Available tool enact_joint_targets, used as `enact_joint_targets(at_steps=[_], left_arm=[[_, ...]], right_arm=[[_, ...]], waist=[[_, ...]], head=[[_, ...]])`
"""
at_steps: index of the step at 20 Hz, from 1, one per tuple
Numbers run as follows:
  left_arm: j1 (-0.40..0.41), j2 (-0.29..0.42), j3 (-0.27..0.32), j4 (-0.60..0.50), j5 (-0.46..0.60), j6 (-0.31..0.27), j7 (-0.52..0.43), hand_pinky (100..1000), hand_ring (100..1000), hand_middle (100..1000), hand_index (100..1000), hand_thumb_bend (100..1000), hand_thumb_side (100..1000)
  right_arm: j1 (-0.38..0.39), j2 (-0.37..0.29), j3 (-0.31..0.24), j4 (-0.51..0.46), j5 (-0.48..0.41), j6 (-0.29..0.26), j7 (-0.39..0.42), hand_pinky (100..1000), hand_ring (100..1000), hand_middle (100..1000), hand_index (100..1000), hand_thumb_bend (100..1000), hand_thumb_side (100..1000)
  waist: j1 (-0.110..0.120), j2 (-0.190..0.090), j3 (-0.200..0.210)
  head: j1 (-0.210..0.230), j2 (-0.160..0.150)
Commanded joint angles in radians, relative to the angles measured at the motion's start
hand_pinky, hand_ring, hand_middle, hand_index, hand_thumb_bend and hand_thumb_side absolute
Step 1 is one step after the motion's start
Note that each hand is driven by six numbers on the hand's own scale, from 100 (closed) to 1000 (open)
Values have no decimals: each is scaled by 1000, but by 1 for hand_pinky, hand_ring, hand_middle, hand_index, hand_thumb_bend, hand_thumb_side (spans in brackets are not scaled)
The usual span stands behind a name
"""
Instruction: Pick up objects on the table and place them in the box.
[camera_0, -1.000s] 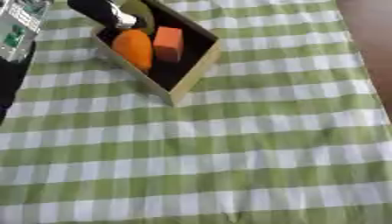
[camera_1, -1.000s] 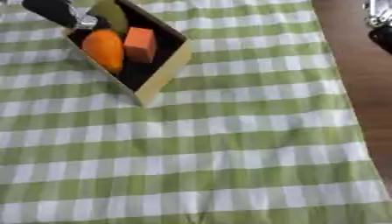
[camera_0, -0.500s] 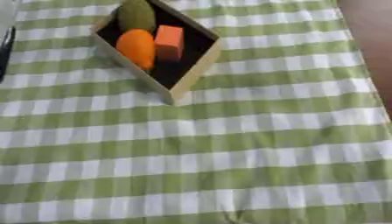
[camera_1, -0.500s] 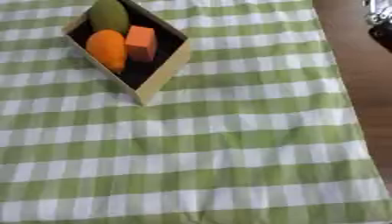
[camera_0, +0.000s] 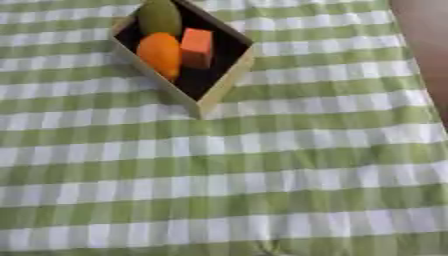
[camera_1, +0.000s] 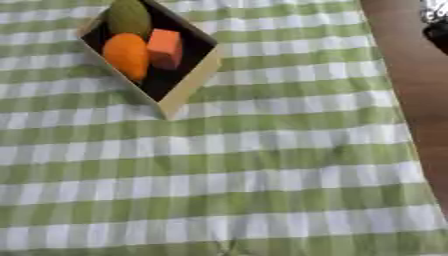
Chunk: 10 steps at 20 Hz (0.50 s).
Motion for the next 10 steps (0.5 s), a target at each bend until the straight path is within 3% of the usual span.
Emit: enact_joint_targets(at_steps=[1,5,10], left_arm=[[50,33,48,-107,130,14,126,786,755,724,882,252,589],[151,25,78,-129,247,-33,242,781,750,720,884,268,603],[249,-5,105,-130,312,-114,307,779,748,720,887,277,613]], right_arm=[[-10,-18,-12,-15,12,-20,-9,941,923,758,892,100,509],[-27,-17,-9,-15,5,-48,-24,938,889,769,894,100,519],[-48,-10,-9,-15,-1,-69,-54,936,866,787,895,100,524]], waist=[[-21,-32,2],[-30,-27,3],[-37,-19,5]], head=[[0,-6],[11,-18],[24,-34]])
